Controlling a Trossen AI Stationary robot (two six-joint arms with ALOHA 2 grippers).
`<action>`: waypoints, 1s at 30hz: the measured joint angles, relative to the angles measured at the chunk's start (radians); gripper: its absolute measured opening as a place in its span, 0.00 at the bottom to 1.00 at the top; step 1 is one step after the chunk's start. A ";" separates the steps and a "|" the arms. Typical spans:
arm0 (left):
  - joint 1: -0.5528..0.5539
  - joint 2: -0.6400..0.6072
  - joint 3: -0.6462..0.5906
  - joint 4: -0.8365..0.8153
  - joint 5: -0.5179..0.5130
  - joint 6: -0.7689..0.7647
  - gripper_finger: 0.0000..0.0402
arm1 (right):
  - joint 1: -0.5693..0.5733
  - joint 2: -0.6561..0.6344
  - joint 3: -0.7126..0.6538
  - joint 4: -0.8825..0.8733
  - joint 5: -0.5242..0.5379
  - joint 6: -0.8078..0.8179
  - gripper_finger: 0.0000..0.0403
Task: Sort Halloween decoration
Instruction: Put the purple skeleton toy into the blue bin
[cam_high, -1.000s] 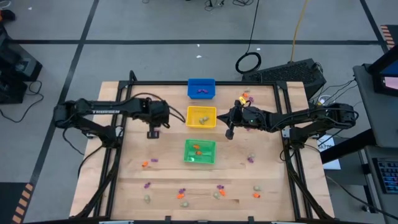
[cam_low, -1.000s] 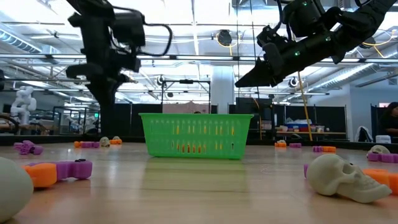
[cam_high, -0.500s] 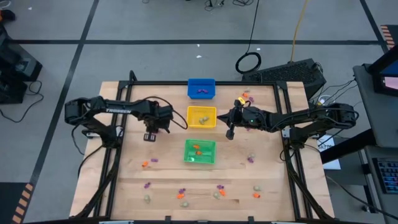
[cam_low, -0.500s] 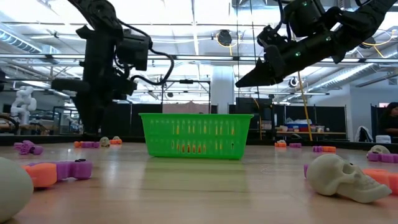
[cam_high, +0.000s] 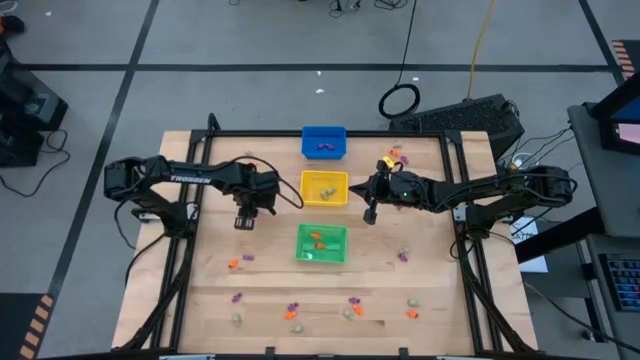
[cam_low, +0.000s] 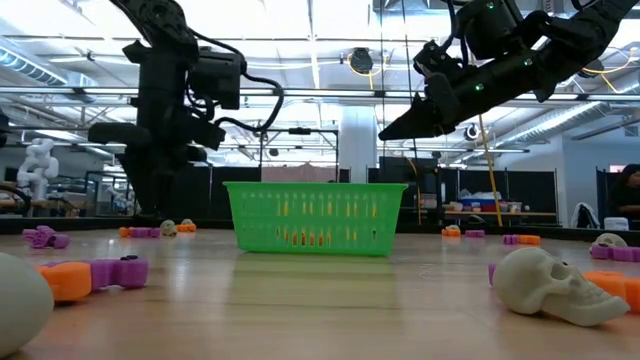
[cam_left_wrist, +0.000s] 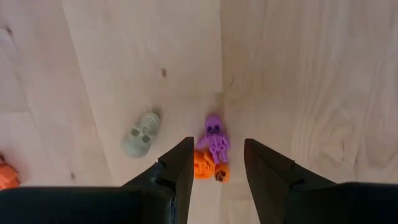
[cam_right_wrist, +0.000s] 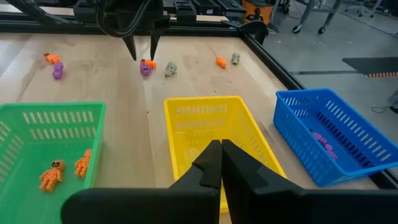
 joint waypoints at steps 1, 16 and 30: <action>0.000 0.000 0.000 0.001 0.000 0.000 0.34 | 0.000 0.000 0.000 0.000 0.000 0.000 0.00; -0.001 0.058 -0.001 0.018 0.002 -0.085 0.42 | 0.000 0.000 0.000 0.001 0.003 -0.024 0.00; -0.001 0.105 -0.001 0.060 -0.048 -0.080 0.44 | -0.002 0.000 0.001 0.032 0.004 -0.051 0.00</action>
